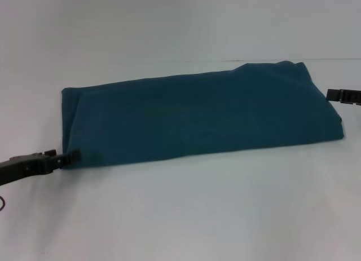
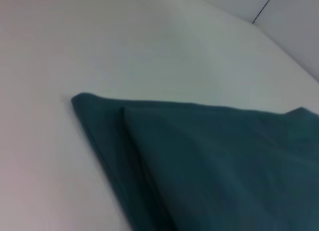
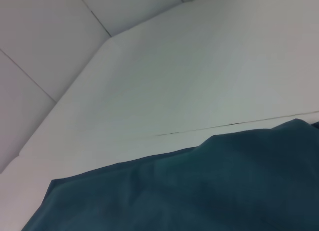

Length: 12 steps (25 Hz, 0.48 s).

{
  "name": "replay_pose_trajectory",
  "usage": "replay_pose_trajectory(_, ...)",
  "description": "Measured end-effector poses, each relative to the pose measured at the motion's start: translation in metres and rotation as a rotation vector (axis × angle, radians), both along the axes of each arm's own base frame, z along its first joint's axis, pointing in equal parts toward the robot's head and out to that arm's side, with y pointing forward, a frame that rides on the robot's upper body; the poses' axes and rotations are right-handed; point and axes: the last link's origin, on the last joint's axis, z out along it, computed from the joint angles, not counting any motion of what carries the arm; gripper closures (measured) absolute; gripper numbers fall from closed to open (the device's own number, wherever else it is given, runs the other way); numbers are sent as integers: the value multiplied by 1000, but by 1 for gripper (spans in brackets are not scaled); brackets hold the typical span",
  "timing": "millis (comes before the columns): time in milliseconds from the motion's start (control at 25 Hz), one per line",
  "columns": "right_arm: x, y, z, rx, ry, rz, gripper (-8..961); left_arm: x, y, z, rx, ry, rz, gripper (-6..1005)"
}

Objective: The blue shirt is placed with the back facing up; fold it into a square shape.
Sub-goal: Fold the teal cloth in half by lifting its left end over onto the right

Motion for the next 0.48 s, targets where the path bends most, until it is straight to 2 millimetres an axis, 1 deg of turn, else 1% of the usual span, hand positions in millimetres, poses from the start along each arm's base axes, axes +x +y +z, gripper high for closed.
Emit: replay_pose_trajectory(480, 0, 0, 0, 7, 6, -4, 298, 0, -1, -4, -34, 21, -5, 201)
